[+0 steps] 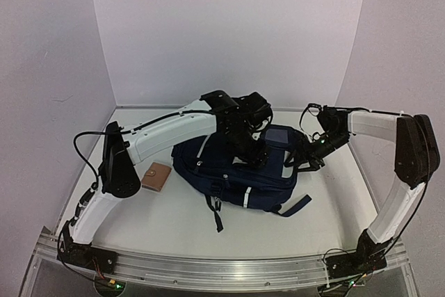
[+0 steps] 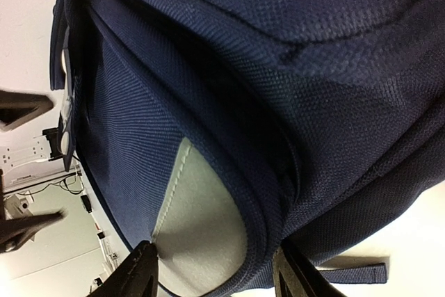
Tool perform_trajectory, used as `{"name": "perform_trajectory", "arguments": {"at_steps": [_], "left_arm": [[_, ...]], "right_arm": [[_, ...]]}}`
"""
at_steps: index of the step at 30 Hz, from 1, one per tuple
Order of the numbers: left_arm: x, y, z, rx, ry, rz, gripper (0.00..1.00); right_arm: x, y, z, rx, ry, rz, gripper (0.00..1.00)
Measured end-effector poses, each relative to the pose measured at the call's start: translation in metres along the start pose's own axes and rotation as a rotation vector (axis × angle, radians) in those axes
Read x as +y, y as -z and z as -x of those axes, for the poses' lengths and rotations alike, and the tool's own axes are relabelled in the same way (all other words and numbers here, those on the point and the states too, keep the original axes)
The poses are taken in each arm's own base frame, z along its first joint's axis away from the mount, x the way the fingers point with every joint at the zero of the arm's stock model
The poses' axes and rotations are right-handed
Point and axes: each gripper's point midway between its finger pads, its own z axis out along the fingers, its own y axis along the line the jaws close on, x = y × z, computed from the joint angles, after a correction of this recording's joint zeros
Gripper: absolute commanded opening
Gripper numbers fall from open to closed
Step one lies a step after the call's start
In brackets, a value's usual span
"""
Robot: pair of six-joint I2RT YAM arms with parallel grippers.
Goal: Pack the student bag
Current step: Unzip the student bag at the center of the board.
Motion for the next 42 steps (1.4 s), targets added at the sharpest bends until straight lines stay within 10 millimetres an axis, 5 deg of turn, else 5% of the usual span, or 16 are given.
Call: {"name": "perform_trajectory", "arguments": {"at_steps": [11,17,22,27,31,35,42], "left_arm": [[0.030,-0.015,-0.003,0.014,-0.078,0.170,0.81],[0.035,-0.018,0.001,-0.009,-0.103,0.222,0.56],[0.043,-0.020,0.004,-0.053,-0.018,0.231,0.27],[0.060,0.008,0.009,-0.130,0.146,0.169,0.01],[0.097,0.029,0.010,-0.169,0.324,0.131,0.00],[0.116,0.024,0.001,-0.171,0.465,0.073,0.02],[0.132,0.007,-0.016,-0.092,0.634,0.034,0.35]], "right_arm": [[0.005,-0.003,0.005,-0.020,-0.016,0.003,0.55],[0.001,-0.005,0.005,-0.023,-0.020,-0.022,0.38],[-0.008,-0.005,0.005,-0.039,-0.018,-0.079,0.03],[-0.011,-0.005,0.009,-0.057,-0.006,-0.120,0.00],[-0.012,-0.005,0.010,-0.063,-0.006,-0.133,0.00],[-0.009,-0.005,0.014,-0.081,0.019,-0.138,0.00],[-0.008,-0.001,0.015,-0.096,0.032,-0.159,0.00]]}}
